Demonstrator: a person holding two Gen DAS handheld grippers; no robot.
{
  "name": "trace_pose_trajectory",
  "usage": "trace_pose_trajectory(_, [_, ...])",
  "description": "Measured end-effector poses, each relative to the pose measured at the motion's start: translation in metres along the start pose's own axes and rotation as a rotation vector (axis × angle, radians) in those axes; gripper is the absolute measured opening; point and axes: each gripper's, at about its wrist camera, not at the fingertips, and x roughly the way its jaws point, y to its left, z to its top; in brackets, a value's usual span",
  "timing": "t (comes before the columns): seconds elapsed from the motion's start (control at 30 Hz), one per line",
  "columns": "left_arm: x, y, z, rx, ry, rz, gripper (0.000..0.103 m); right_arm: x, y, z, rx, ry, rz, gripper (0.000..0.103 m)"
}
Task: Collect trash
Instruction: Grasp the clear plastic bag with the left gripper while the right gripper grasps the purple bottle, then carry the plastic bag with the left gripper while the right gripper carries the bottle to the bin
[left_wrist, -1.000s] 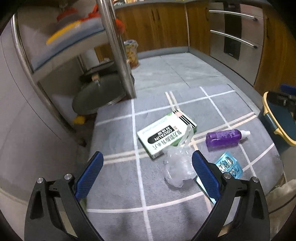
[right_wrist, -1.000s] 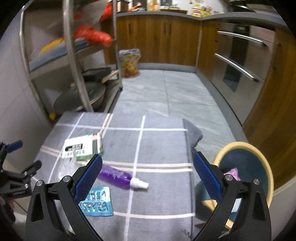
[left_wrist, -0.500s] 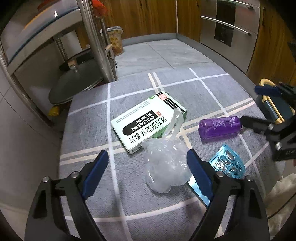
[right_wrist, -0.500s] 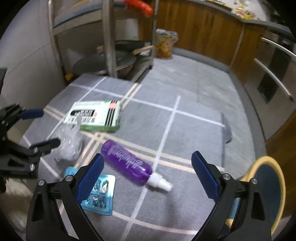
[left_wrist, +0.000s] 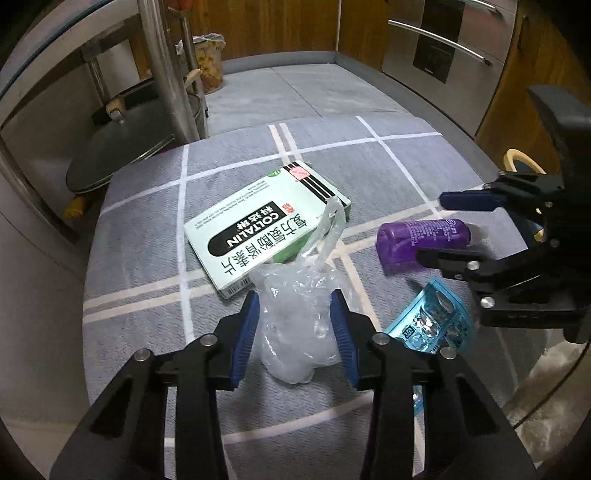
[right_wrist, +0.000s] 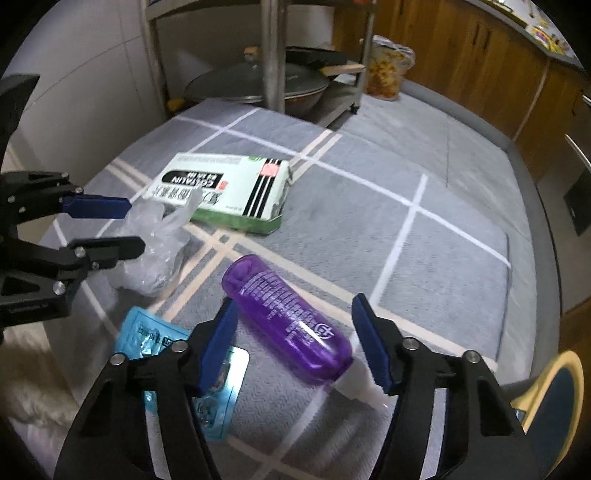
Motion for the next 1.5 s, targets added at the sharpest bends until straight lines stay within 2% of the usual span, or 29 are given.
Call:
trace_pose_trajectory(0.2, [0.005,-0.002,-0.001,-0.019,0.014,-0.013,0.040,0.011,0.008,-0.001,-0.063,0.021,-0.020,0.054])
trace_pose_trajectory(0.3, [0.006,-0.006,-0.001,-0.009,0.019,-0.018,0.040,0.008,0.001,0.000,-0.033,0.015,-0.023,0.040])
trace_pose_trajectory(0.37, [0.006,-0.009,0.000,0.003,0.022,-0.016,0.034,0.004,-0.003,0.000,-0.023,0.007,-0.025,0.036])
trace_pose_trajectory(0.43, [0.004,-0.011,0.001,0.013,0.016,-0.012,0.027,0.000,-0.006,0.000,-0.018,-0.007,-0.040,0.036])
trace_pose_trajectory(0.57, [-0.001,-0.017,0.004,0.027,0.003,-0.017,0.021,-0.015,-0.011,0.002,0.008,-0.048,-0.054,0.035])
trace_pose_trajectory(0.83, [-0.023,-0.029,0.014,0.058,-0.073,-0.013,0.020,-0.060,-0.021,-0.002,0.075,-0.132,-0.112,0.033])
trace_pose_trajectory(1.13, [-0.059,-0.047,0.030,0.080,-0.184,-0.019,0.020,-0.120,-0.041,-0.009,0.225,-0.246,-0.174,0.033])
trace_pose_trajectory(1.5, [-0.096,-0.094,0.048,0.146,-0.281,-0.087,0.020,-0.190,-0.073,-0.035,0.347,-0.350,-0.256,0.033])
